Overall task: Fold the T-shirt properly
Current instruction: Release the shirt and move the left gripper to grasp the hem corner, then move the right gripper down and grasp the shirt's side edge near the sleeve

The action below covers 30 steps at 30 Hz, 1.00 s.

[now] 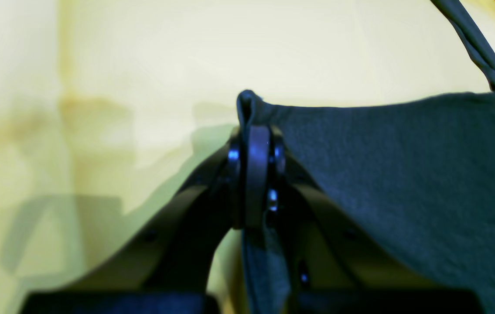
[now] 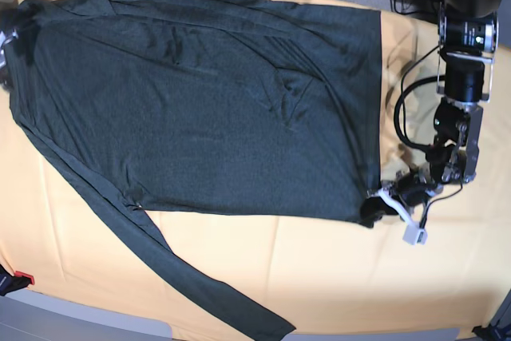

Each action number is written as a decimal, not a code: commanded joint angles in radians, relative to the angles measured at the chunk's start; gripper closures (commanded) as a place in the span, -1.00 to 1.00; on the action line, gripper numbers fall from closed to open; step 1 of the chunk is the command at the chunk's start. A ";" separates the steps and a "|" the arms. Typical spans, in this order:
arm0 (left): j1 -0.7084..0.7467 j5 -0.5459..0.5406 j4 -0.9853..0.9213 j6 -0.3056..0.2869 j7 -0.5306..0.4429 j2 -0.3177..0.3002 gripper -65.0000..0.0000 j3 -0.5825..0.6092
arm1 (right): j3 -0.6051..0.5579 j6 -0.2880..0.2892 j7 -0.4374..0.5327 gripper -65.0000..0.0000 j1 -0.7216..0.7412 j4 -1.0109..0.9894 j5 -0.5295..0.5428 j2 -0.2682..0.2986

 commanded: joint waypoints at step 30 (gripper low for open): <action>-0.033 0.120 0.013 -0.007 -0.084 0.036 1.00 -0.006 | -0.486 0.097 0.086 -0.12 0.961 -0.722 -0.066 -0.190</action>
